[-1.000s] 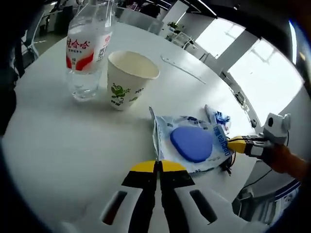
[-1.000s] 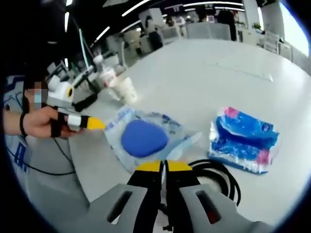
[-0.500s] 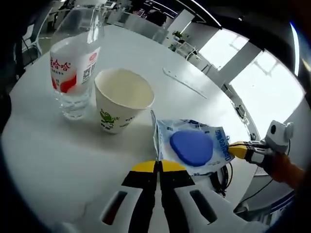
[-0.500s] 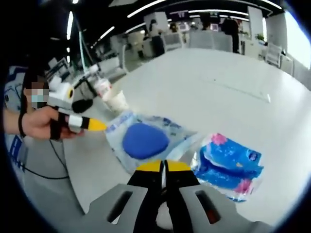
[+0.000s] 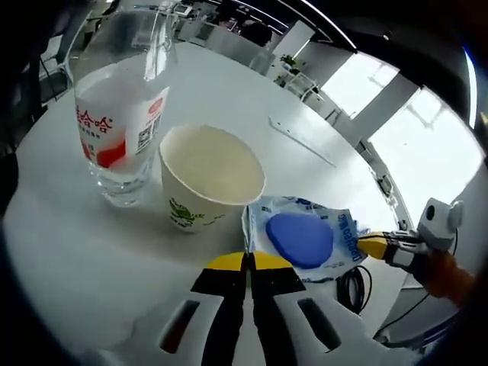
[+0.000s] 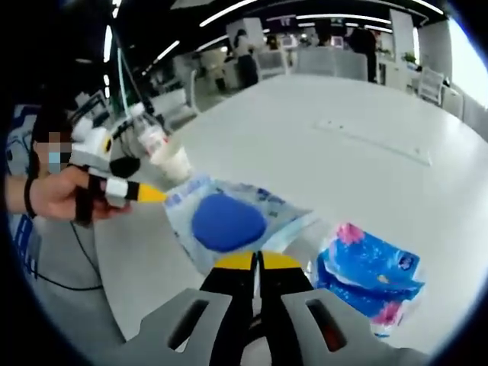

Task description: Arrange the tabletop items into an orderly group along one side of the table until the central work area is clear of visible clutter.

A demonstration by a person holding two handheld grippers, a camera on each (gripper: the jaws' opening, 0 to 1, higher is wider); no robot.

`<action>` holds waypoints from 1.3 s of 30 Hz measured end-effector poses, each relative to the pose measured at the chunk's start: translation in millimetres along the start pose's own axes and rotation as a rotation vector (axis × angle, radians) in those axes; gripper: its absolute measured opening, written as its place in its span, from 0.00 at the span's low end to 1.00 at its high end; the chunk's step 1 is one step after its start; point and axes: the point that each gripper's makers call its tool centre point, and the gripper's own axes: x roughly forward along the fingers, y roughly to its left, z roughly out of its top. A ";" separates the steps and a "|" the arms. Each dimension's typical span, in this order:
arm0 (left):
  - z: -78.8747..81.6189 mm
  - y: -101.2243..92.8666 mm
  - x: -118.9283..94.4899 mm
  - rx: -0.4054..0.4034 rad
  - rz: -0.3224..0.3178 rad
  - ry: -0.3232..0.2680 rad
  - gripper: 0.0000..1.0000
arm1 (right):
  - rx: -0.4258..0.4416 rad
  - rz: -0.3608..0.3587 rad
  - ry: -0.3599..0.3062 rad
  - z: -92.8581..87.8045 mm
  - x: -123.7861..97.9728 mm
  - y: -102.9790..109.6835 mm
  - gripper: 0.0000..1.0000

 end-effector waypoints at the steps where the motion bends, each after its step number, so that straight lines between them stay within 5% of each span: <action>1: -0.6 1.8 1.0 -0.007 0.003 -0.001 0.00 | 0.002 -0.002 0.004 -1.7 1.9 0.0 0.00; 20: -4.6 5.7 11.9 -0.052 0.015 0.005 0.00 | 0.040 -0.064 0.035 -11.4 16.8 -19.6 0.00; 32: -4.0 0.7 15.3 -0.082 -0.004 -0.004 0.00 | 0.035 -0.109 0.046 -15.7 10.6 -30.8 0.00; 39: -6.9 -3.2 7.2 -0.085 -0.024 -0.012 0.09 | 0.030 -0.131 0.019 -19.3 -1.7 -29.5 0.09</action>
